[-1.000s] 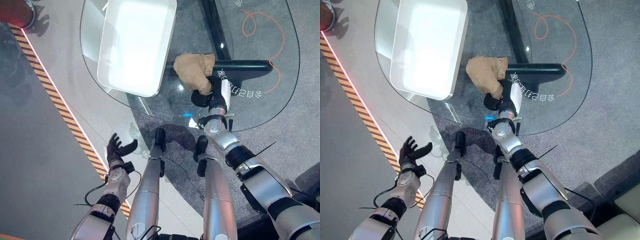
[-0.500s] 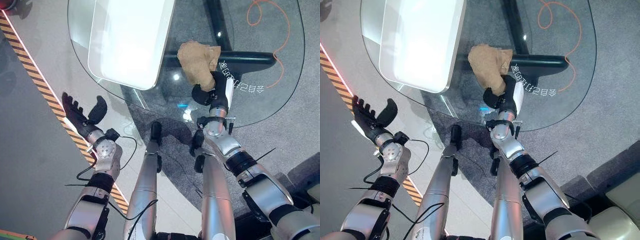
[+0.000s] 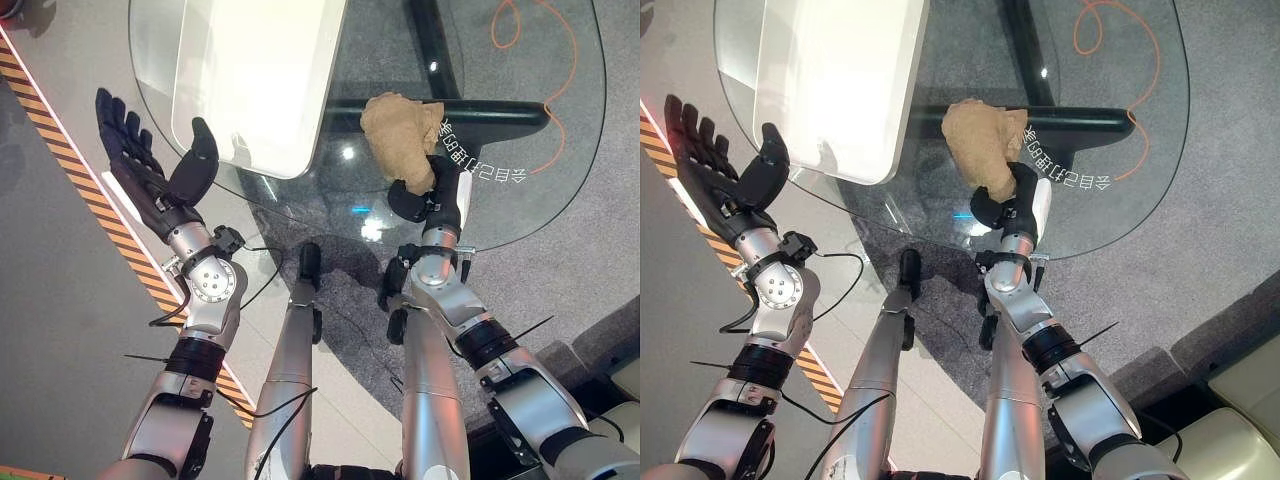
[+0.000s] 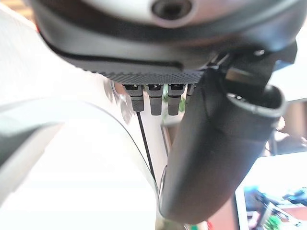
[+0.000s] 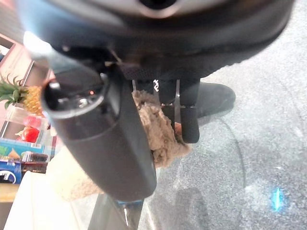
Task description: Wipe the table with a cloth and put it in the basket.
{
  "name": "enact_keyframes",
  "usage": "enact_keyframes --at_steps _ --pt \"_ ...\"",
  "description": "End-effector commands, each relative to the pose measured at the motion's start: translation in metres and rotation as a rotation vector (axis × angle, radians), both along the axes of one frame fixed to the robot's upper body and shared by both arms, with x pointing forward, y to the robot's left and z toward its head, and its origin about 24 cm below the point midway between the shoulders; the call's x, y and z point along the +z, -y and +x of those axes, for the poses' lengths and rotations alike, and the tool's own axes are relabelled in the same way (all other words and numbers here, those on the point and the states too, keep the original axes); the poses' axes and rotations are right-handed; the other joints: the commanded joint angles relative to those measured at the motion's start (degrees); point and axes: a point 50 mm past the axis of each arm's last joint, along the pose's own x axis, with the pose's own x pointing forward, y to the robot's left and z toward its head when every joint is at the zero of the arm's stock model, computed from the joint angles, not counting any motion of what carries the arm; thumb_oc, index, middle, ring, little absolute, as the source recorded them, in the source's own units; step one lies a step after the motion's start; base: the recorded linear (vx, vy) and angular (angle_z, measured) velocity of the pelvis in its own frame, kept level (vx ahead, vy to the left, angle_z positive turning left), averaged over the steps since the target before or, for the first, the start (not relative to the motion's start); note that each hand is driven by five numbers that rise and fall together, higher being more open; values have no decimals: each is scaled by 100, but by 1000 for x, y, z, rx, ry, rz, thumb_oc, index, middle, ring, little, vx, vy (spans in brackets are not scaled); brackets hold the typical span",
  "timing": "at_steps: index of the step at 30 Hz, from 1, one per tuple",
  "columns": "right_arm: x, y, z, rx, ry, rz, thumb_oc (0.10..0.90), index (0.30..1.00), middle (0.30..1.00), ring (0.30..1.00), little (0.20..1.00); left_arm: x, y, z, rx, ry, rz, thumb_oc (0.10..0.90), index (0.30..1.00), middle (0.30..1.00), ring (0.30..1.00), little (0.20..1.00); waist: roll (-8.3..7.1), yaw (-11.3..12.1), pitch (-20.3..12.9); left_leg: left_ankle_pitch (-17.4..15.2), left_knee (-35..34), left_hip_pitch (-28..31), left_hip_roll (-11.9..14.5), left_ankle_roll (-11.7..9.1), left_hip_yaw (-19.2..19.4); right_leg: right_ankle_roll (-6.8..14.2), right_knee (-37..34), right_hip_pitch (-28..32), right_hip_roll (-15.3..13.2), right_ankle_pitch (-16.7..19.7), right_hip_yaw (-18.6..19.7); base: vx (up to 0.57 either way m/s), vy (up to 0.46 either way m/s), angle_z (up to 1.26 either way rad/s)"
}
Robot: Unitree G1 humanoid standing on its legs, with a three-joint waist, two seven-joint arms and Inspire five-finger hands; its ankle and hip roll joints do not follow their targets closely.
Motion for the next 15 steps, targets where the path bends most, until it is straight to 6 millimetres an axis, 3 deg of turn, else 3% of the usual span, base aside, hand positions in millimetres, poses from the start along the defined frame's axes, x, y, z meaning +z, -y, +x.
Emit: enact_keyframes --at_steps 1,15 --pt "61 -11 -21 89 364 47 100 300 300 300 200 37 -5 -17 -65 205 84 800 900 900 900 900 203 -90 -101 -354 218 239 -317 518 313 39 -121 193 227 195 77 0 0 0" --pt "100 -11 -56 154 645 43 100 300 300 300 200 40 27 -19 -423 178 138 800 900 900 900 900 164 -259 -101 -382 247 258 -294 595 382 84 -63 161 296 238 164 0 0 0"
